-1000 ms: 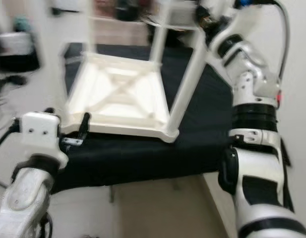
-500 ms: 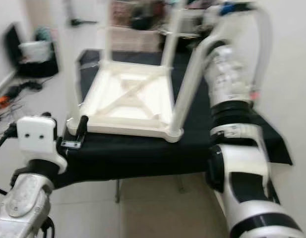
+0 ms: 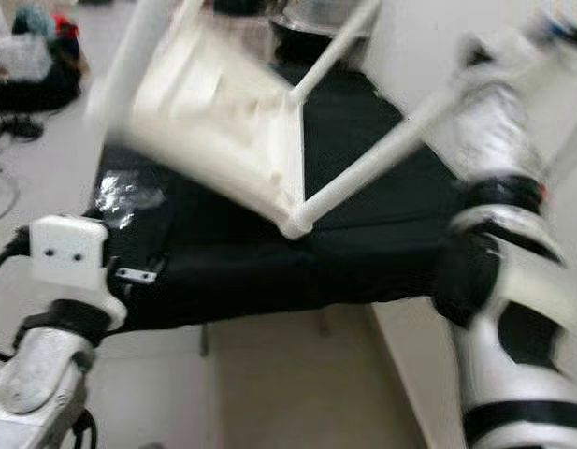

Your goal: Building children table

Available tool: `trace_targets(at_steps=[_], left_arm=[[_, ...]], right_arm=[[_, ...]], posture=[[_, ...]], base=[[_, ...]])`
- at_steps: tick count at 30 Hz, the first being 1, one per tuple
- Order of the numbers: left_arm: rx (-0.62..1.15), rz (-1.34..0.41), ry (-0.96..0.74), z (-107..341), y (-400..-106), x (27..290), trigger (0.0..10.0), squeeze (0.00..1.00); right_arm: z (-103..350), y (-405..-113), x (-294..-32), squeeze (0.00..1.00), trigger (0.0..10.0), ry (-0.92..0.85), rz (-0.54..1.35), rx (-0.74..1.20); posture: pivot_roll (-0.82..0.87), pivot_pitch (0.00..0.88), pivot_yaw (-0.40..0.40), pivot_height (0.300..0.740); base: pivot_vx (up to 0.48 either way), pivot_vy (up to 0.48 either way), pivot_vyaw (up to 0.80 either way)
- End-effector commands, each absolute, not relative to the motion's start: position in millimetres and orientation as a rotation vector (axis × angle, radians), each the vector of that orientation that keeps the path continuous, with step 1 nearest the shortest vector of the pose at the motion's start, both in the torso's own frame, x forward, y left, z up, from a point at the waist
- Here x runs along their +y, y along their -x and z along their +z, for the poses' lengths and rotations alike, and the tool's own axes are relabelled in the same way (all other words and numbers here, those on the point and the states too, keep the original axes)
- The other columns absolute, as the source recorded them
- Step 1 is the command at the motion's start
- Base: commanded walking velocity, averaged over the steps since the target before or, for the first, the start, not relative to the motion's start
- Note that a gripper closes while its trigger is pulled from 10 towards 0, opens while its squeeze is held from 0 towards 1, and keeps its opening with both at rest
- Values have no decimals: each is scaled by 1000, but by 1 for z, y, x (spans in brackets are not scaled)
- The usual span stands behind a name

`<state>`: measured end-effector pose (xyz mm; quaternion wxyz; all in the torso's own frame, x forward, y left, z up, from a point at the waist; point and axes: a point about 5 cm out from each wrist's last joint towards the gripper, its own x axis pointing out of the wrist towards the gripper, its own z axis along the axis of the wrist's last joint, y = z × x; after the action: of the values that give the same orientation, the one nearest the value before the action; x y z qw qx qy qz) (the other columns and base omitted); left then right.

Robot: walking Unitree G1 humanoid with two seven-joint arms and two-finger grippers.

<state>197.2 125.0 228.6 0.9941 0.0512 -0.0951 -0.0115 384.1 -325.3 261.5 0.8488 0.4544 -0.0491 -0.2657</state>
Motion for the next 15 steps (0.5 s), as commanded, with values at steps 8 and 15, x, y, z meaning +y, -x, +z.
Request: trace_targets(at_steps=[8,15], left_arm=[[-169,-51,-133,234,-189,127,10000,0],[-169,-54,-140,235,-190,129,10000,0]], right_arm=[[91,-364,-234,0,10000,-672,-457,560],[111,-384,-180,0,10000,-648,-185,533]], posture=[[159,261,-57,740],[140,260,-48,740]], base=[[0,0,0],[0,0,0]])
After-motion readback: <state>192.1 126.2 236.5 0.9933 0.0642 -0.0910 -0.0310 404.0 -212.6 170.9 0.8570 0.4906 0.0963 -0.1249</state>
